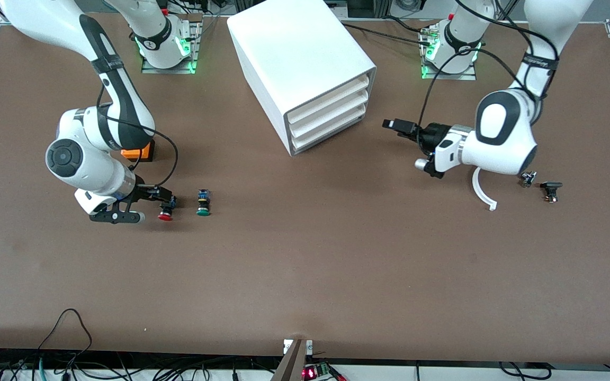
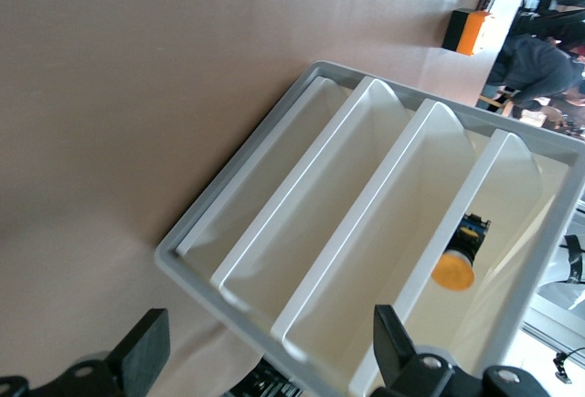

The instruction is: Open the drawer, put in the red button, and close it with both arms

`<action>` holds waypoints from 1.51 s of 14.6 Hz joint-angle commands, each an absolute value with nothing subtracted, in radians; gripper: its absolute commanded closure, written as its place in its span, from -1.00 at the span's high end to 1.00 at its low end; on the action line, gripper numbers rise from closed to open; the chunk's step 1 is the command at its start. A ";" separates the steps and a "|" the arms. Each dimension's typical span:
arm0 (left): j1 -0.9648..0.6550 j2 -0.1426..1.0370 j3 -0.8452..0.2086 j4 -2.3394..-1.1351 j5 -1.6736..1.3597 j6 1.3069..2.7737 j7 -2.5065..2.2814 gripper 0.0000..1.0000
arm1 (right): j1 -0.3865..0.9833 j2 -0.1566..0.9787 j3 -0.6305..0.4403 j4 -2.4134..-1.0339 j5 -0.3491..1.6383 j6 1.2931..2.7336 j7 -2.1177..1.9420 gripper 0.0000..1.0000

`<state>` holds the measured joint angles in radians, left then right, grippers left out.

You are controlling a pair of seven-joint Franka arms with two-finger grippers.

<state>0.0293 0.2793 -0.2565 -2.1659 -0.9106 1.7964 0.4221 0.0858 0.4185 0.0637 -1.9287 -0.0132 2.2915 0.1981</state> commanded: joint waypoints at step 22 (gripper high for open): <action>-0.008 0.266 -0.468 -2.307 -1.069 2.089 0.437 -1.00 | 0.084 0.538 0.067 -2.011 -0.002 2.450 0.264 0.51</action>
